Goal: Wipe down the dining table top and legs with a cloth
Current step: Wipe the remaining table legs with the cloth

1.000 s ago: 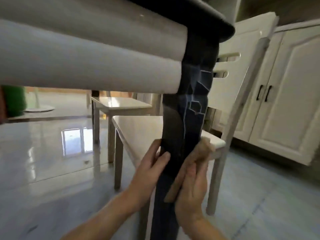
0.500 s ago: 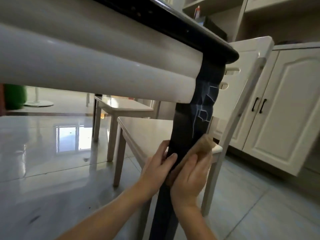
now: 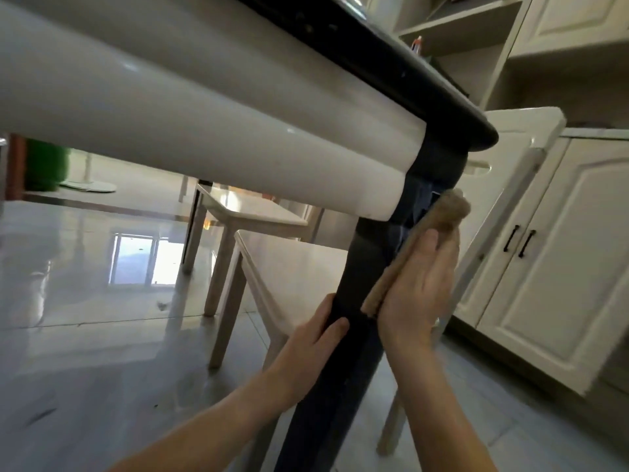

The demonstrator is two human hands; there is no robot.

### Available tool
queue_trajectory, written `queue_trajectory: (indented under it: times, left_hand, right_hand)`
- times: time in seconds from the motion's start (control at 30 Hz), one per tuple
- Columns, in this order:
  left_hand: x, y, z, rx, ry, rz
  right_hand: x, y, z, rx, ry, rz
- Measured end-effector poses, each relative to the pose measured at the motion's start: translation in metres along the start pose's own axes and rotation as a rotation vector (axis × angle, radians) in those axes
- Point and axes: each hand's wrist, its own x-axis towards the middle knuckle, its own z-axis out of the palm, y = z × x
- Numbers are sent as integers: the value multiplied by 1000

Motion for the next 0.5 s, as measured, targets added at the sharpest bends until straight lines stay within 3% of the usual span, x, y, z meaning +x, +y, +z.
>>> queue_trajectory:
  times: [0.17,0.4,0.43,0.5]
  left_hand:
    - [-2,3,7,-7,34,-2]
    - [1,0,10,-119,33,-53]
    - [1,-1,10,-122,37,-51]
    - [1,4,9,-105,58,-46]
  right_hand:
    - [-67,30,-26,63,-169,271]
    - [30,-28,3,-86,38,-42]
    - [29,-25,2,-51,38,-18]
    - [15,-10,-4,154,-15,201]
